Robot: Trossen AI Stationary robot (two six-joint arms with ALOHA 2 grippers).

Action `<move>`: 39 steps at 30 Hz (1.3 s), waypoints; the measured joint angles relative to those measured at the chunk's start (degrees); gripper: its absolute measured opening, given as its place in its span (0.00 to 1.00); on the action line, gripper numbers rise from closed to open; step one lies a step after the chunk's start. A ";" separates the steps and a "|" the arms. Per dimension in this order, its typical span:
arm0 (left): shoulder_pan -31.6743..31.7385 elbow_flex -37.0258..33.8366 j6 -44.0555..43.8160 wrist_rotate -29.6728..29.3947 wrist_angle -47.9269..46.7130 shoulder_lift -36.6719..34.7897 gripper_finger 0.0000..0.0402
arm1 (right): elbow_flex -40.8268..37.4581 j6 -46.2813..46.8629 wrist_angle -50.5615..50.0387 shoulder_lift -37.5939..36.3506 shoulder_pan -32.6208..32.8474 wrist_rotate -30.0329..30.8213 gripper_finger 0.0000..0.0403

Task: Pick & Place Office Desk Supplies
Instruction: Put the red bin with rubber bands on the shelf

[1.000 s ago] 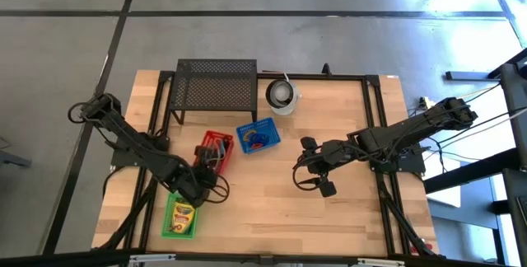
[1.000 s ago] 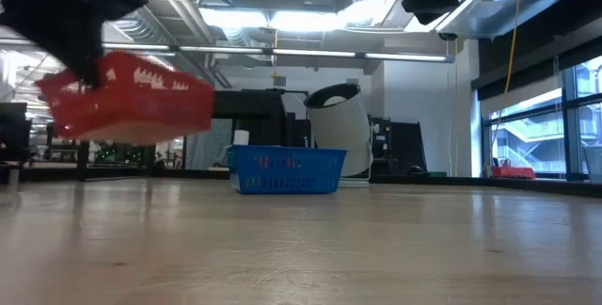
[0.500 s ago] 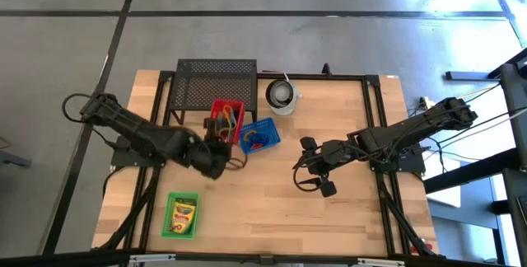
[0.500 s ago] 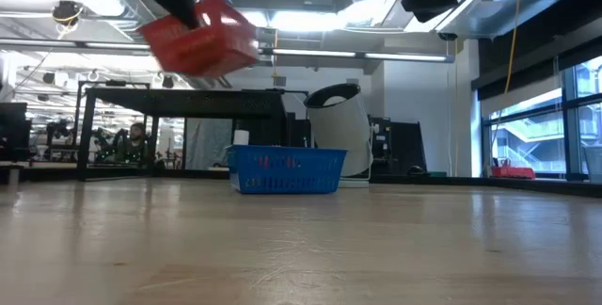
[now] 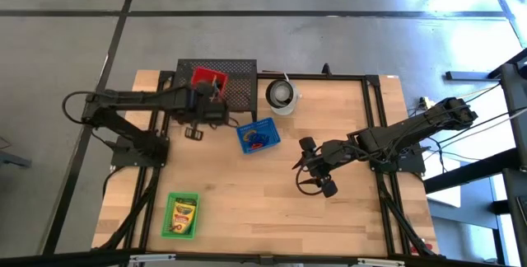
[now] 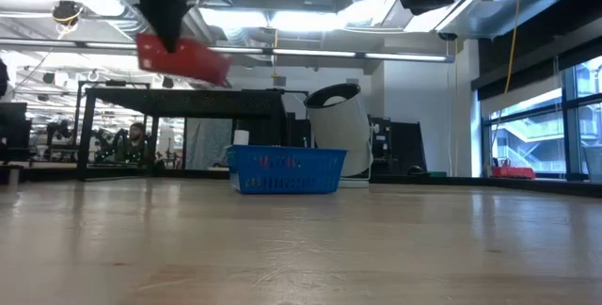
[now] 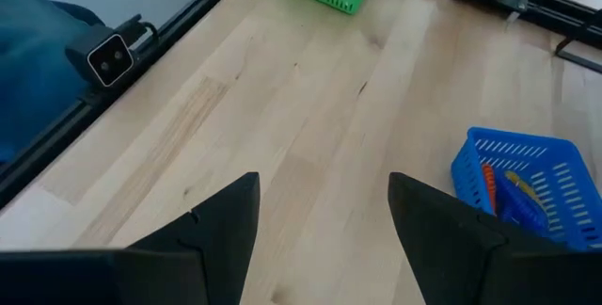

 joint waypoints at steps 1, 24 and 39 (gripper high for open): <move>1.57 0.00 0.66 0.88 -1.21 0.00 0.02 | 0.00 -0.07 -0.01 0.00 -0.01 0.02 0.59; 22.28 -1.61 5.17 9.74 -3.51 -3.78 0.02 | 0.00 -1.31 -0.01 0.00 0.01 0.02 0.59; 23.11 -2.60 4.48 6.29 -3.47 -3.80 0.04 | 0.00 -1.40 -0.01 0.00 0.00 0.02 0.59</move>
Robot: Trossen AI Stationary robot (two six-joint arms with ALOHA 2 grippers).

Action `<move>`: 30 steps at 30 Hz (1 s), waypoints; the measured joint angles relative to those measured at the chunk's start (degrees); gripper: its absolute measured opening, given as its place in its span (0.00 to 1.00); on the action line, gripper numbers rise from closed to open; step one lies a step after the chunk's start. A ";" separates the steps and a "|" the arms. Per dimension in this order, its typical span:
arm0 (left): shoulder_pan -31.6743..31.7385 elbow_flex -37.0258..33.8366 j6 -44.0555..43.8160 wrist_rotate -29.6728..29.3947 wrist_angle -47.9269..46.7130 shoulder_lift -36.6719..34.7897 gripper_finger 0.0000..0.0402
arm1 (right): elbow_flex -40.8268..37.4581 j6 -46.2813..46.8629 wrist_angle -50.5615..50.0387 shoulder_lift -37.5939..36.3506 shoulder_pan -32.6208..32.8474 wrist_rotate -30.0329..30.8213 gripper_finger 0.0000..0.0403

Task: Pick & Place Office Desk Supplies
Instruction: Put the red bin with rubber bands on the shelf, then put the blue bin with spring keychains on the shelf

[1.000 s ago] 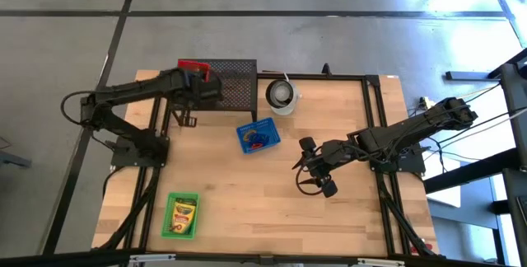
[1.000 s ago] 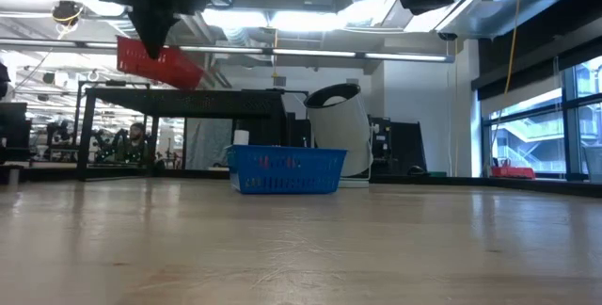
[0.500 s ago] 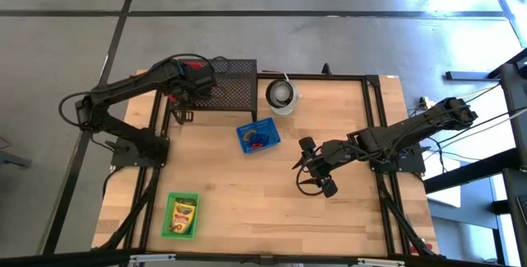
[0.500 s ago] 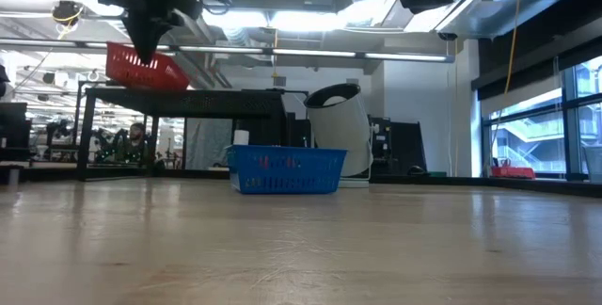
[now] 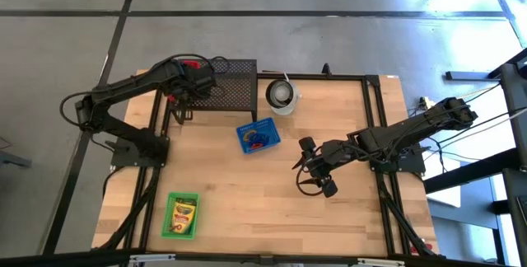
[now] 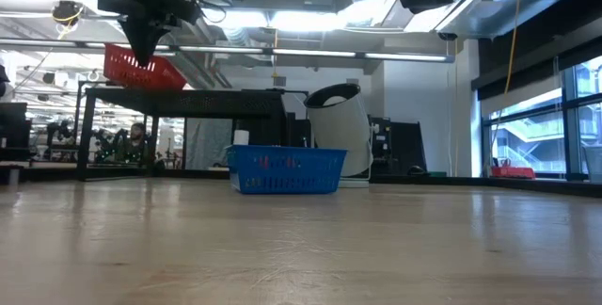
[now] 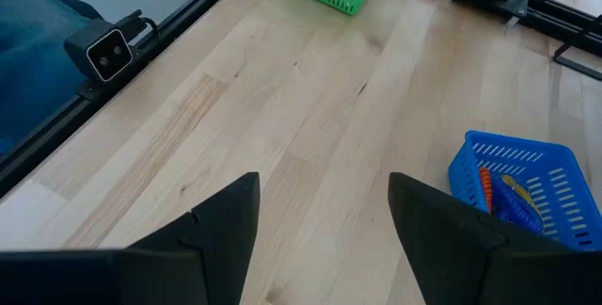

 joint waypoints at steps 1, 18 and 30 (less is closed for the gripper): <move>0.00 0.00 -0.11 -0.20 0.00 0.00 0.05 | 0.00 0.00 0.00 0.00 0.00 0.00 0.59; -0.75 0.00 -4.45 -3.57 -1.54 0.00 0.21 | 0.00 -0.13 0.00 0.00 0.00 0.00 0.59; -6.42 7.42 -11.30 -4.89 -2.36 0.04 0.21 | 0.00 -0.06 0.00 0.00 0.00 0.00 0.59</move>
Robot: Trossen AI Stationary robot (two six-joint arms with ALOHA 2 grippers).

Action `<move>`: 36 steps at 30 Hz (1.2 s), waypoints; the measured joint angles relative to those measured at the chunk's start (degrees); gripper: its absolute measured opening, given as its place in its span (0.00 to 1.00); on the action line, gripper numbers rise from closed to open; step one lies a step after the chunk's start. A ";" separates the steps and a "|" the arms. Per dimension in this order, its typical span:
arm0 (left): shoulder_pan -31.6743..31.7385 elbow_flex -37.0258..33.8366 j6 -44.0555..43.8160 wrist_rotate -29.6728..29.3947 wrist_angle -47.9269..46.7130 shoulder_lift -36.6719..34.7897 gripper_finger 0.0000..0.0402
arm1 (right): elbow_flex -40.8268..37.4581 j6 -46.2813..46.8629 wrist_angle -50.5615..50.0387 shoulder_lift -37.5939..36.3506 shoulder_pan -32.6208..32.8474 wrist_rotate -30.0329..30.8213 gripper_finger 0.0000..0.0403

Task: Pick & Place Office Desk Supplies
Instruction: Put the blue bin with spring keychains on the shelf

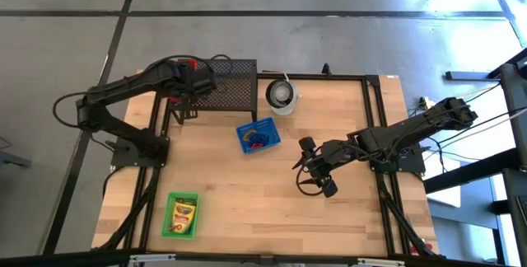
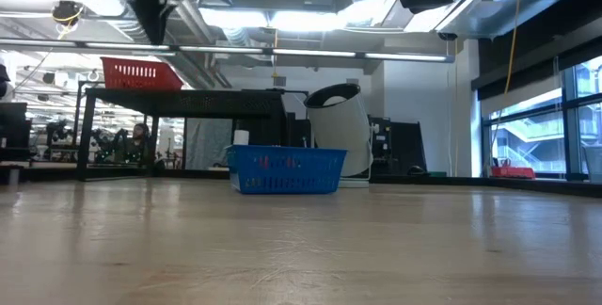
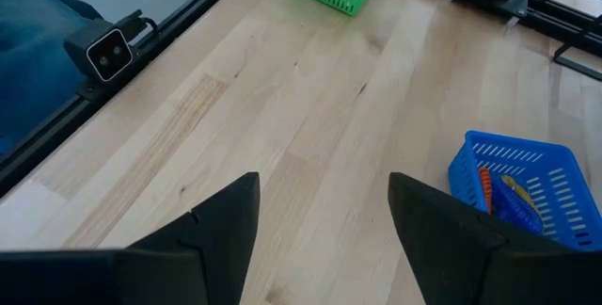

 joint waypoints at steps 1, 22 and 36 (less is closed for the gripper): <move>-0.61 0.84 -2.05 0.36 0.02 0.00 0.21 | 0.00 0.05 -0.01 0.00 0.00 0.00 0.59; -16.43 -5.65 -45.71 1.70 20.24 0.35 0.21 | 0.00 0.08 0.00 0.00 -0.01 -0.02 0.59; -22.60 -8.77 -45.65 -4.83 26.38 5.71 0.19 | 0.00 0.06 -0.02 0.00 -0.01 -0.02 0.59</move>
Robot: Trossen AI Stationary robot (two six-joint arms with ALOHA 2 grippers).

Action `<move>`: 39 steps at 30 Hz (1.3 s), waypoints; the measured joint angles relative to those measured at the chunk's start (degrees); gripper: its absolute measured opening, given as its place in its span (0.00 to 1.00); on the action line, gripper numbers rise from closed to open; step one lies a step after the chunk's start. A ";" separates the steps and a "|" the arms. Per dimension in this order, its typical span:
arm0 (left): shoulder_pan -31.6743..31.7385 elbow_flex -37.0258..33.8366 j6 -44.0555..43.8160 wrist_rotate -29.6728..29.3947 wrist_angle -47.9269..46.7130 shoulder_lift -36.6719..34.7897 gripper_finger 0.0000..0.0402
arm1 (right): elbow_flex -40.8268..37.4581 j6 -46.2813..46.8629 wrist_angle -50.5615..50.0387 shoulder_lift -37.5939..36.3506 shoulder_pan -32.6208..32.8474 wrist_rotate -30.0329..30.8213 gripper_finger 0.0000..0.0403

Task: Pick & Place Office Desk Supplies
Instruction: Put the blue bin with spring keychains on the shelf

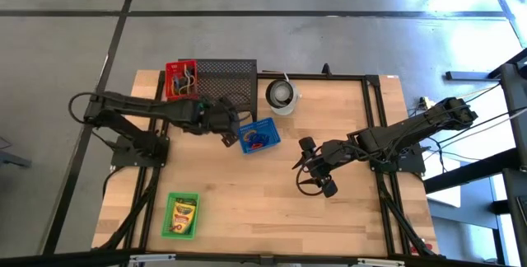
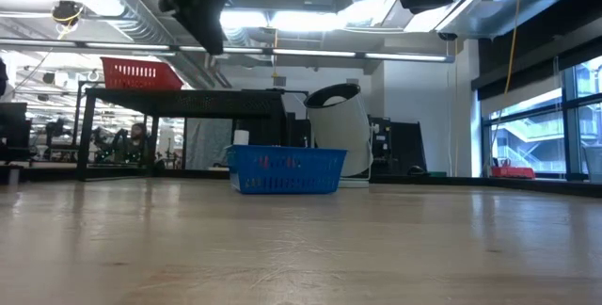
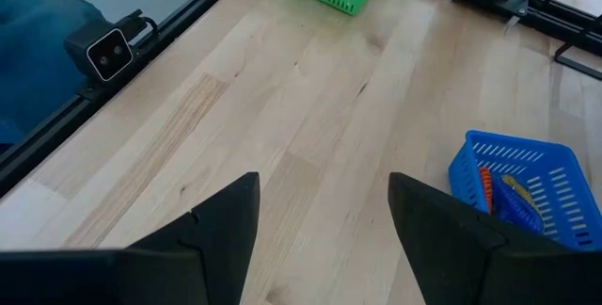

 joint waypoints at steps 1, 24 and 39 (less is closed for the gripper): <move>-0.37 0.00 0.00 -0.01 0.04 0.79 0.19 | 0.00 0.02 0.02 0.00 0.01 0.00 0.59; -9.53 0.02 41.17 0.14 1.02 22.15 0.19 | 0.00 0.00 0.02 0.00 0.02 0.00 0.59; -8.34 0.02 61.57 0.66 6.00 24.75 0.19 | 0.00 0.00 0.02 0.00 0.02 0.00 0.59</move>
